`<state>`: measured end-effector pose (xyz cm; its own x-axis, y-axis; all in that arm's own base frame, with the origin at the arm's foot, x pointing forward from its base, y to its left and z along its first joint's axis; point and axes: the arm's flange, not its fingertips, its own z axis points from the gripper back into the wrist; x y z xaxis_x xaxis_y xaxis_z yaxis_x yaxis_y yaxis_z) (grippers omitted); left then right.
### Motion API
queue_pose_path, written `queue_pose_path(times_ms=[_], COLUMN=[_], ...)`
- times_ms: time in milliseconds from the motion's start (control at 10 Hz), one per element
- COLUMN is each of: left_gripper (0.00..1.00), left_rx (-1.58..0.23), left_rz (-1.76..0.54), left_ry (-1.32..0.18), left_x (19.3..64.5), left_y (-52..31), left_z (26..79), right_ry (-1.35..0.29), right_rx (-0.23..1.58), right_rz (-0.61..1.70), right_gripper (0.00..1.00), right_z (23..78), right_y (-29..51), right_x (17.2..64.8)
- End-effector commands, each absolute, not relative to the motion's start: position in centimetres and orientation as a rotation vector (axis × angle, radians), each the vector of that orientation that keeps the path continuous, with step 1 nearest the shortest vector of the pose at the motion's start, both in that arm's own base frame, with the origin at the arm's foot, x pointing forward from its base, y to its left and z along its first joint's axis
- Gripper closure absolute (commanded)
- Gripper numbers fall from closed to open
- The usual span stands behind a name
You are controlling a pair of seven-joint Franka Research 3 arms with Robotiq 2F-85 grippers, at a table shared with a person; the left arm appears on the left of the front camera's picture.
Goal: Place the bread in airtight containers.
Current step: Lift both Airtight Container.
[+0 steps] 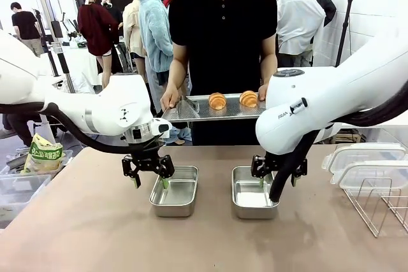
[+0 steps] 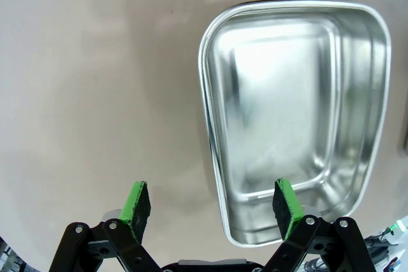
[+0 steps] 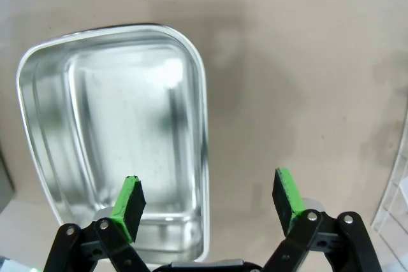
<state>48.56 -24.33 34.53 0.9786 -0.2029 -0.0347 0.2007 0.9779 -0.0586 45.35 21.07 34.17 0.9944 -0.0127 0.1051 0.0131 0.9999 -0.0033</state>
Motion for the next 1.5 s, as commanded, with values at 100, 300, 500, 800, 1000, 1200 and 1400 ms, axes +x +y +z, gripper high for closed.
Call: queue_pose_path(times_ms=[100,300,500,800,1000,1200,1400], left_gripper=[0.00,0.00,0.00,0.42,0.81,1.00,1.00], left_rx=[0.010,0.019,0.008,0.017,0.011,0.012,0.014], left_rz=[-0.216,-0.206,-0.196,-0.209,-0.206,-0.203,-0.204], left_ry=[0.073,0.074,0.066,0.060,0.070,0.076,0.074], left_x=[50.0,50.2,50.4,50.4,50.5,50.6,50.5], left_y=[-25.2,-25.3,-25.1,-25.0,-24.9,-24.8,-24.8], left_z=[33.4,32.9,32.9,32.8,32.8,32.7,32.7], right_ry=[-0.134,-0.131,-0.115,-0.122,-0.121,-0.114,-0.114], right_rx=[0.003,0.001,-0.003,-0.021,-0.024,-0.026,-0.026], right_rz=[0.060,0.067,0.069,0.074,0.076,0.075,0.072], right_gripper=[0.00,0.00,0.00,0.30,0.66,1.00,1.00], right_z=[32.6,32.1,31.6,31.4,31.5,31.1,31.2], right_y=[21.5,21.6,21.6,21.6,21.6,21.7,21.7], right_x=[46.6,46.6,46.7,46.6,46.7,46.8,46.7])
